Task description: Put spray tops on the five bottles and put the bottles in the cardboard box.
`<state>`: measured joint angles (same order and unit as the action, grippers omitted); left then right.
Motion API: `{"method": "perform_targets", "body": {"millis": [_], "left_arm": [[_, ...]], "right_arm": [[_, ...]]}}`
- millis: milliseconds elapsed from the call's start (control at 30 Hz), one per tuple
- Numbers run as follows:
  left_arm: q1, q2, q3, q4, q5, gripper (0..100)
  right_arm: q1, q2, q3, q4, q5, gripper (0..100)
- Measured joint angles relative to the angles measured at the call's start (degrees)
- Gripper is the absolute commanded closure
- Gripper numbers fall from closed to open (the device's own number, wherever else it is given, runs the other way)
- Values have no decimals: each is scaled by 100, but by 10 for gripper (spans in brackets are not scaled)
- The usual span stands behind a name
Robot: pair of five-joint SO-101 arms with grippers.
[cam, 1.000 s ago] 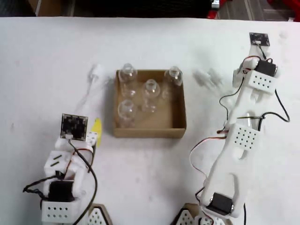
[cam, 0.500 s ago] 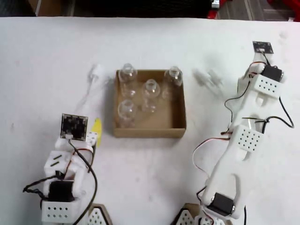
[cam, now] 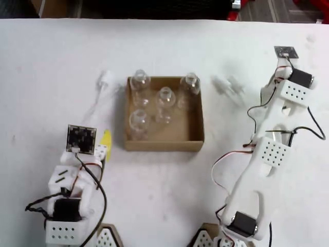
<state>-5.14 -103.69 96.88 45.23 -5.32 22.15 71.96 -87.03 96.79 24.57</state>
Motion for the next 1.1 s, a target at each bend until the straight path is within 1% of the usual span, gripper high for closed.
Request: {"method": "perform_targets", "body": {"millis": [300,467,733,1033,1100], "left_arm": [[0,0,0,0,0,842],[0,0,0,0,0,842],[0,0,0,0,0,842],[0,0,0,0,0,841],[0,0,-18,114,62,839]], "right_arm": [[0,0,0,0,0,851],[0,0,0,0,9,979],[26,-88,-62,26,18,984],[97,-1530,-281,53,18,984],[105,-1890,-246,53,18,984]]}}
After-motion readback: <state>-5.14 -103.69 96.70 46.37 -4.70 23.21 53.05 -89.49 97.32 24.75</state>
